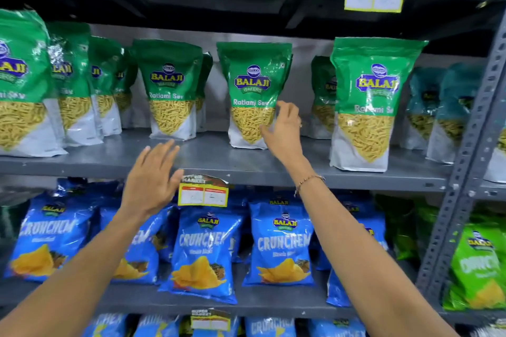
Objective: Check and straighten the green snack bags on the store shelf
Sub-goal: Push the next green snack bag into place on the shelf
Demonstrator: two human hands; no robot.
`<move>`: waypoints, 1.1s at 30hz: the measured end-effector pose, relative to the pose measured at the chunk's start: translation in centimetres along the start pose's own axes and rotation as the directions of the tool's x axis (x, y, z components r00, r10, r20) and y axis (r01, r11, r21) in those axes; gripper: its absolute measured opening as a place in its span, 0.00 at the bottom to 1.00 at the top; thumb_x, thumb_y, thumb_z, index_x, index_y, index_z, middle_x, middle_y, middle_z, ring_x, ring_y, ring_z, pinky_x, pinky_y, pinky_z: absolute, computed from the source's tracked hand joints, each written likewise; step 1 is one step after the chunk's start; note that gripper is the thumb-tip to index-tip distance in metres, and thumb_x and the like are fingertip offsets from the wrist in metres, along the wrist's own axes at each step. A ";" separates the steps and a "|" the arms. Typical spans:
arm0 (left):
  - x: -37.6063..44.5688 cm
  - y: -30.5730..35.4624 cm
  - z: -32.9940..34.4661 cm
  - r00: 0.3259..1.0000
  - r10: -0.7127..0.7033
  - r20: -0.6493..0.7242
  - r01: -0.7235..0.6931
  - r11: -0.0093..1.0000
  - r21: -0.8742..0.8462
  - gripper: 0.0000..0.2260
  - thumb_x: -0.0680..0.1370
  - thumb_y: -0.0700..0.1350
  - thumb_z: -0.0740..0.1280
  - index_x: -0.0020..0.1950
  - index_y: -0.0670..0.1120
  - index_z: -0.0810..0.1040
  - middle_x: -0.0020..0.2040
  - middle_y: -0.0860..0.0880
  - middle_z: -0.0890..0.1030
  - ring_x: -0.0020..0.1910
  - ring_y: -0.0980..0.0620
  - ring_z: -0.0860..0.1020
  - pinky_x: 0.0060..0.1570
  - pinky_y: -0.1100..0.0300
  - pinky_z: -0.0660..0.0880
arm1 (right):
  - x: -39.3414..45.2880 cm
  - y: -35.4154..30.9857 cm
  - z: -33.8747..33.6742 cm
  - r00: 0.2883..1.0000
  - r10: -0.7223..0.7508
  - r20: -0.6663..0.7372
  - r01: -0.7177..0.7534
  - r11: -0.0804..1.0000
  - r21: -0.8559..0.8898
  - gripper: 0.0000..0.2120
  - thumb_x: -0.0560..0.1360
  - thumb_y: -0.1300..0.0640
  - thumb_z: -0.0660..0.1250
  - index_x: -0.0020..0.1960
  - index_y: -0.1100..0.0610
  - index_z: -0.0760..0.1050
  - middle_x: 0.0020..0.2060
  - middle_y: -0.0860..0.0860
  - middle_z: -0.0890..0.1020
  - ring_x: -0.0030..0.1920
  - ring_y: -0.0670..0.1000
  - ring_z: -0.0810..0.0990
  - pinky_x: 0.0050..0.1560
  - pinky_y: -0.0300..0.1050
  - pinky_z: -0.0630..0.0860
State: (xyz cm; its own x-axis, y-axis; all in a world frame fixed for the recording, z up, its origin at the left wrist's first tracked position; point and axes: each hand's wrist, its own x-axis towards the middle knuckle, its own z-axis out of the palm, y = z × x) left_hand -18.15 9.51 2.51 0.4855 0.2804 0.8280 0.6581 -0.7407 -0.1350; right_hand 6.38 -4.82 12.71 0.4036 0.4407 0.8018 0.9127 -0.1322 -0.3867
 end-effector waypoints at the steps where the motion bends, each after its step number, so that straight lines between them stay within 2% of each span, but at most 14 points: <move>1: -0.6 -1.5 0.1 1.000 -0.017 0.003 0.017 1.000 0.015 0.26 0.81 0.53 0.52 0.69 0.35 0.72 0.69 0.37 0.73 0.66 0.37 0.72 0.71 0.46 0.57 | 0.6 -0.1 1.4 0.998 0.039 0.057 -0.039 0.999 -0.001 0.32 0.73 0.56 0.70 0.70 0.66 0.60 0.66 0.65 0.65 0.64 0.66 0.67 0.66 0.57 0.65; 5: -2.0 -4.4 1.3 0.998 -0.030 -0.049 0.032 0.999 0.042 0.24 0.81 0.51 0.53 0.67 0.35 0.73 0.67 0.36 0.74 0.65 0.37 0.72 0.72 0.48 0.56 | 2.6 -0.3 5.2 0.966 0.186 0.178 -0.199 0.978 0.056 0.42 0.73 0.51 0.69 0.76 0.63 0.48 0.72 0.68 0.55 0.72 0.67 0.56 0.71 0.58 0.56; 7: -2.0 -4.7 2.0 0.995 -0.023 -0.099 0.026 0.999 0.030 0.23 0.81 0.50 0.54 0.67 0.36 0.73 0.68 0.37 0.74 0.66 0.37 0.70 0.74 0.51 0.52 | 3.3 -0.4 6.5 0.947 0.244 0.207 -0.263 0.962 0.068 0.45 0.74 0.49 0.69 0.77 0.59 0.42 0.74 0.69 0.47 0.75 0.69 0.48 0.73 0.61 0.54; 9: -1.9 -4.7 2.8 0.988 -0.016 -0.154 0.019 1.000 0.016 0.22 0.81 0.49 0.55 0.68 0.37 0.72 0.68 0.37 0.74 0.68 0.38 0.68 0.74 0.52 0.52 | 4.0 -0.5 7.6 0.934 0.290 0.207 -0.309 0.949 0.068 0.49 0.73 0.46 0.70 0.77 0.55 0.38 0.74 0.70 0.42 0.75 0.71 0.46 0.72 0.63 0.54; 15: -1.8 -5.1 4.0 0.960 -0.002 -0.281 -0.003 1.000 -0.017 0.22 0.83 0.51 0.51 0.68 0.39 0.73 0.67 0.39 0.76 0.69 0.41 0.67 0.71 0.50 0.58 | 5.3 -1.0 10.4 0.918 0.369 0.149 -0.374 0.927 0.011 0.57 0.67 0.44 0.74 0.76 0.48 0.33 0.74 0.71 0.40 0.73 0.74 0.53 0.71 0.66 0.60; 17: -1.7 -5.2 4.2 0.951 0.013 -0.308 -0.016 1.000 -0.009 0.21 0.83 0.51 0.51 0.68 0.40 0.72 0.66 0.39 0.77 0.69 0.41 0.67 0.70 0.51 0.58 | 5.4 -1.1 11.0 0.908 0.399 0.125 -0.398 0.917 -0.039 0.58 0.67 0.45 0.75 0.76 0.47 0.31 0.73 0.71 0.39 0.72 0.75 0.54 0.70 0.66 0.62; 21: -1.7 -5.3 4.6 0.941 0.030 -0.338 -0.031 1.000 0.004 0.21 0.83 0.51 0.51 0.71 0.41 0.70 0.68 0.41 0.75 0.71 0.41 0.66 0.71 0.50 0.58 | 5.2 -1.2 11.5 0.881 0.459 0.114 -0.448 0.888 -0.106 0.58 0.69 0.45 0.74 0.76 0.50 0.31 0.73 0.74 0.42 0.72 0.76 0.52 0.71 0.67 0.60; 26: -1.7 -5.2 4.4 0.946 0.029 -0.324 -0.028 1.000 0.009 0.22 0.84 0.51 0.50 0.74 0.42 0.66 0.72 0.42 0.71 0.74 0.42 0.63 0.74 0.51 0.55 | 4.9 -1.3 11.4 0.896 0.436 0.080 -0.416 0.889 -0.190 0.57 0.69 0.43 0.73 0.76 0.52 0.31 0.70 0.78 0.51 0.66 0.70 0.71 0.62 0.58 0.74; 33: -1.9 -5.1 4.0 0.968 0.001 -0.251 -0.011 0.999 -0.040 0.23 0.84 0.52 0.49 0.74 0.42 0.66 0.73 0.42 0.70 0.75 0.41 0.62 0.75 0.51 0.53 | 3.9 -2.3 10.3 0.899 0.429 0.083 -0.398 0.882 -0.253 0.56 0.69 0.45 0.73 0.76 0.52 0.32 0.70 0.77 0.54 0.60 0.64 0.77 0.55 0.51 0.76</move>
State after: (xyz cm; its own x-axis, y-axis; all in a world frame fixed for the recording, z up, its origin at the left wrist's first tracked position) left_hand -20.15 15.23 -0.53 0.3261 0.1179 0.9380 0.6295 -0.7673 -0.1224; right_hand 5.21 6.31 12.02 0.7493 0.4131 0.5177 0.6609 -0.5162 -0.5447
